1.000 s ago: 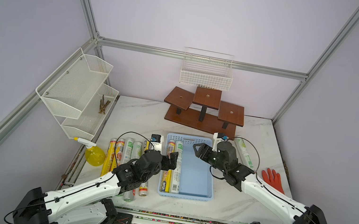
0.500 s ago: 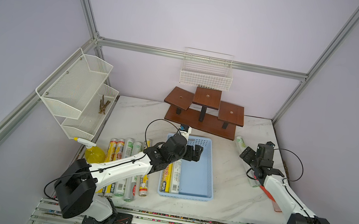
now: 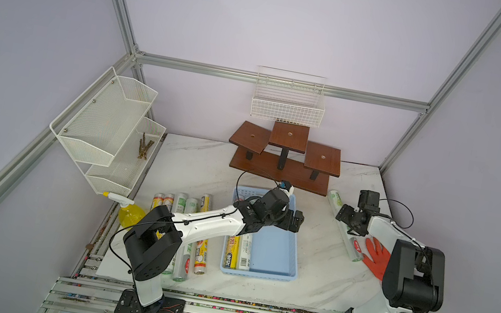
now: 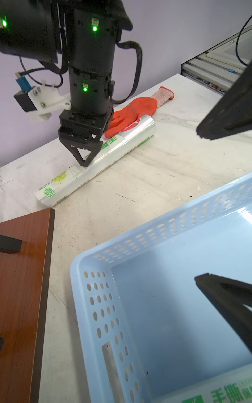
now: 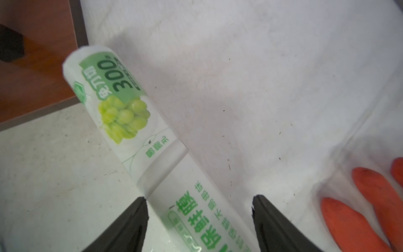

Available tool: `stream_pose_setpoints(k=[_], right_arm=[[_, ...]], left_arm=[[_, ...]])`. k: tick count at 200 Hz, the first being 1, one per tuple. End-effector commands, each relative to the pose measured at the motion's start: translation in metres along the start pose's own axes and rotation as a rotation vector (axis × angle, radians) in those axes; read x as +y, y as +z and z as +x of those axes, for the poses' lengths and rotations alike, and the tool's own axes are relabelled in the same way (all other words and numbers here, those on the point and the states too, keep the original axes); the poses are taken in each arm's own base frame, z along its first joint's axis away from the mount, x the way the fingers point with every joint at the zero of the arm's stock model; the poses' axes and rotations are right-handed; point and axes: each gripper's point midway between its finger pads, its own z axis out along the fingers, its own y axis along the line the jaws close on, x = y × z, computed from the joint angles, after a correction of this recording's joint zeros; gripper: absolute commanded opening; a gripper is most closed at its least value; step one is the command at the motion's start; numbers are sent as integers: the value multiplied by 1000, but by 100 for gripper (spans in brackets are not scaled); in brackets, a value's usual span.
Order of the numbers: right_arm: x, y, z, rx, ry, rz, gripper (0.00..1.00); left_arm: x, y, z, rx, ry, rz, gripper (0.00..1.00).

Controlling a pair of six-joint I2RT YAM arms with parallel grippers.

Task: Put the plastic wrap into the basket
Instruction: Pick up the plastic wrap from the center of the board.

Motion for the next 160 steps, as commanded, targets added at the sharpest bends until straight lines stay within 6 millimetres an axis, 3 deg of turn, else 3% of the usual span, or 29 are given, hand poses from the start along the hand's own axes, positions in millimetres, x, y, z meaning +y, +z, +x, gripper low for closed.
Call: stream_pose_setpoints(k=[1, 95, 160], right_arm=[[8, 6, 21, 104, -43, -30, 74], [51, 12, 71, 173, -273, 62, 75], [62, 26, 49, 150, -191, 32, 75]], left_arm=[[-7, -4, -8, -15, 18, 21, 100], [1, -13, -5, -35, 20, 5, 100], [2, -19, -5, -46, 16, 3, 100]])
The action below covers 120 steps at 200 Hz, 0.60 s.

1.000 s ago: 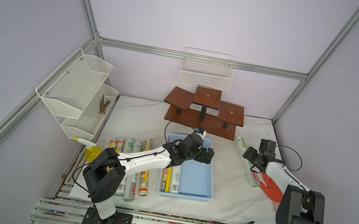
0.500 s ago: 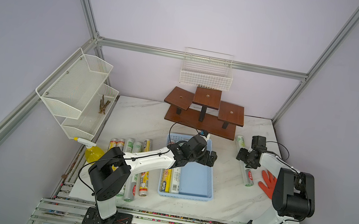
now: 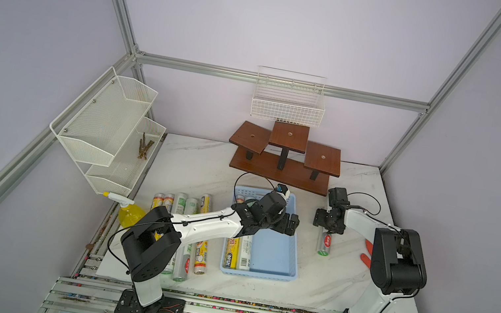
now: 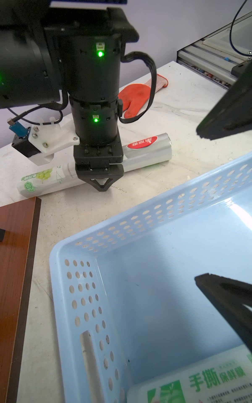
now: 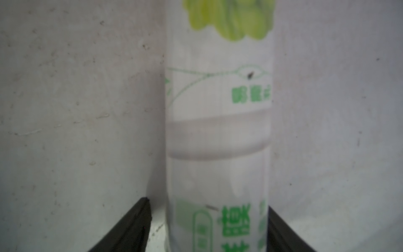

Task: Put the plastic wrap into the basket
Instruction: Pick up the plastic wrap from the center of the board.

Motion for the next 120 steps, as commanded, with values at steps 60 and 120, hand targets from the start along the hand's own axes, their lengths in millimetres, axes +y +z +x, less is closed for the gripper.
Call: stream_pose_setpoints(k=[60, 120], right_arm=[[-18, 15, -5, 56, 102, 16, 59], [-26, -25, 6, -11, 111, 2, 44]], left_arm=[[-13, -18, -21, -71, 15, 44, 100], [-28, -8, -22, -41, 14, 106, 100]])
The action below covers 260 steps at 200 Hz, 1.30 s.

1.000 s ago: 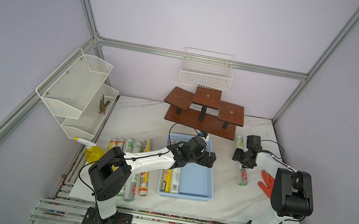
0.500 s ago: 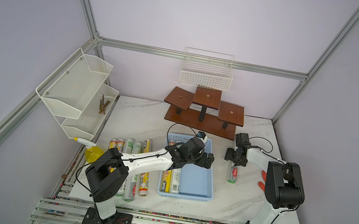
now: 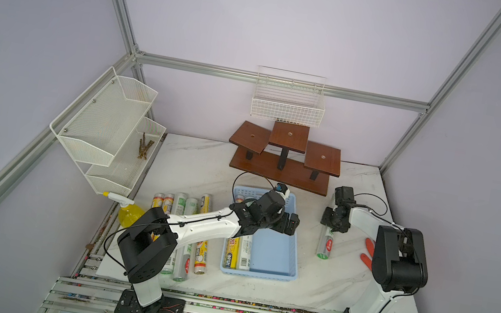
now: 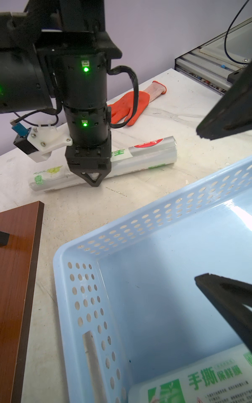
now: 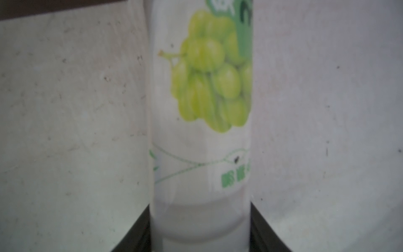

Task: Put the plastic wrap into the basket
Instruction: Pick up the plastic wrap from the center of the board, then place the plastic wrap in the basket.

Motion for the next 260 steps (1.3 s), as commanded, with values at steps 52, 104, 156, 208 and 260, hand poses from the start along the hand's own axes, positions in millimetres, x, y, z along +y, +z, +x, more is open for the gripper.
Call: stream_pose_setpoints(k=[52, 104, 156, 208, 260], right_arm=[[5, -72, 22, -132, 63, -158, 35], [58, -137, 36, -199, 7, -502, 33], [121, -179, 57, -166, -53, -763, 33], [173, -213, 70, -157, -49, -945, 33], [218, -215, 90, -100, -45, -1031, 33]], left_arm=[[-18, -7, -14, -43, -9, 84, 100], [-10, -27, -24, -123, -10, 49, 100], [17, -60, -25, -235, -22, -35, 100], [38, -92, -24, -309, -43, -104, 100], [59, -110, -16, -344, -54, -169, 100]])
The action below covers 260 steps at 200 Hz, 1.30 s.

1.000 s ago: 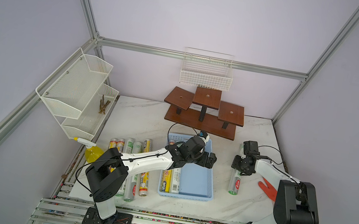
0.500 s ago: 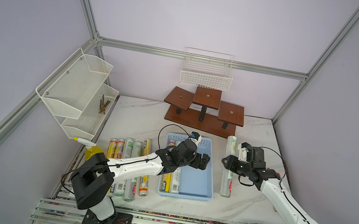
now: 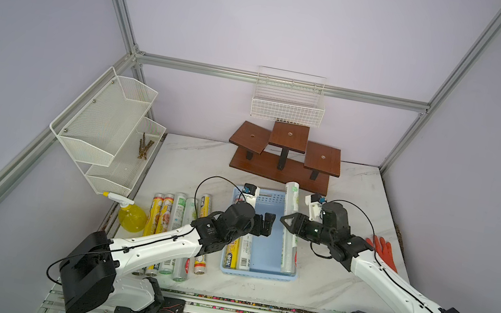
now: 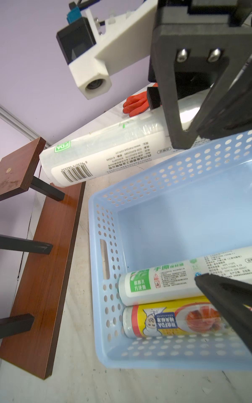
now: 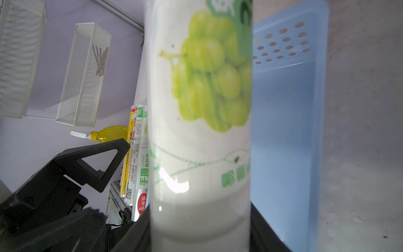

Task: Put the plastic wrap into the basket
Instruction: Place the plastic wrap in the basket.

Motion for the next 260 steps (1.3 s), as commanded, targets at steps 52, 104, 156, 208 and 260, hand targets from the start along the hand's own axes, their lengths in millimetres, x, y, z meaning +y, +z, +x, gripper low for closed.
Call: stream_pose_setpoints(k=[52, 104, 156, 208, 260], right_arm=[[38, 32, -2, -51, 34, -109, 33], [29, 58, 3, -22, 100, -105, 33], [16, 85, 11, 43, 103, -71, 34], [3, 105, 21, 102, 114, -50, 37], [-5, 117, 31, 141, 127, -59, 40]], left_arm=[[17, -18, -14, -86, -26, -55, 100], [23, -18, -10, -83, -30, -74, 100], [29, -23, -11, -91, -29, -95, 100], [31, -21, -8, -83, -31, -92, 100], [31, -20, -8, -81, -29, -90, 100]])
